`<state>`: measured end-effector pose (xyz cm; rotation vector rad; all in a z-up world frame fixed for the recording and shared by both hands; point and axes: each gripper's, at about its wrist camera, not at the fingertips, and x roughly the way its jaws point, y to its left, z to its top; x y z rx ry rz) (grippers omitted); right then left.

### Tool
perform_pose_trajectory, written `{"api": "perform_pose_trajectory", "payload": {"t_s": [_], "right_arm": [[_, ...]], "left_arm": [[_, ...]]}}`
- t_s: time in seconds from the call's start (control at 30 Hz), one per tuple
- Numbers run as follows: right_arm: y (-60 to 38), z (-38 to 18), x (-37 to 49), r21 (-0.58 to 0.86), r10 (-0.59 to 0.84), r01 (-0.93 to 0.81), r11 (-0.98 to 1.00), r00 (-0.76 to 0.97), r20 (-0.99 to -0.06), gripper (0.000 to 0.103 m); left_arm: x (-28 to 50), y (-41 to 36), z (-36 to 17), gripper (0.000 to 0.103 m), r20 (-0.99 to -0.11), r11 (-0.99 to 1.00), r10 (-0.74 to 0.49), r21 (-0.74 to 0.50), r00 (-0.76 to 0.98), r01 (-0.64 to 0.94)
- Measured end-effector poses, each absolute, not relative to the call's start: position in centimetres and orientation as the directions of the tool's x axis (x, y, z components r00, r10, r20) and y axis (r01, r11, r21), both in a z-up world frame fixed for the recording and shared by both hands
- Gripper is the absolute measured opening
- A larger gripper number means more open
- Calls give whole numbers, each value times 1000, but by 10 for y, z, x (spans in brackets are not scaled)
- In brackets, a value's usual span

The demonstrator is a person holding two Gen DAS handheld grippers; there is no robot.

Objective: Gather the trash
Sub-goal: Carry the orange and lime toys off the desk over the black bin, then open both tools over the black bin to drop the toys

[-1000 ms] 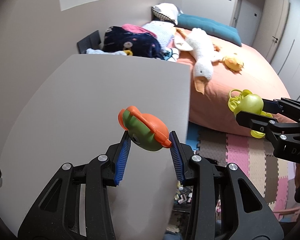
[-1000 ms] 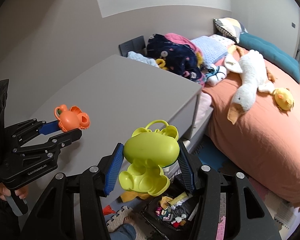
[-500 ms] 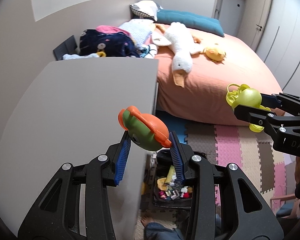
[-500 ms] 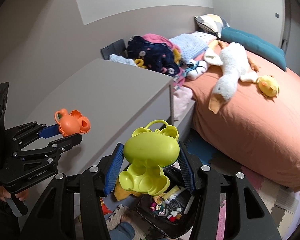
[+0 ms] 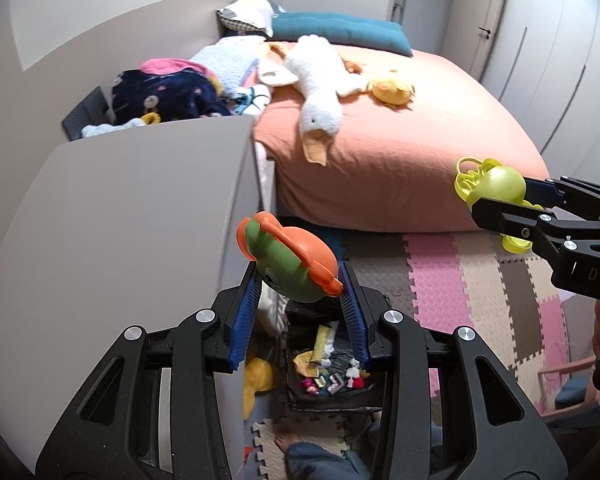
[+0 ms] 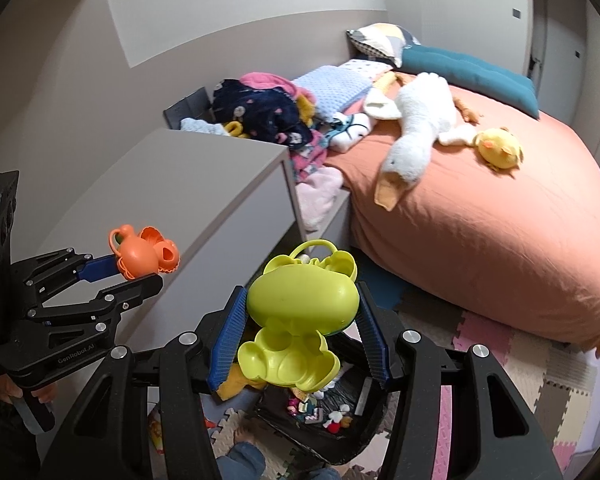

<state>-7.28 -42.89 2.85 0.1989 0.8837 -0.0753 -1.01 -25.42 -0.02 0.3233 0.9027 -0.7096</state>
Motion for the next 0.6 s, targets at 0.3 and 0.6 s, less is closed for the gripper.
{"api": "perform_pose_trajectory", "payload": {"t_s": [0.3,0.6], "right_arm": [[-455,23,-94,143,-25,219,965,621,-783,55],[-472,23,-109,172,-31,259,950,627,-778,77]], "left_arm": [[-28,-284,-10,39,-825,659,-445,-37,349,751],[-37,-297,-16,96,-841,628,-417,7,344,778]]}}
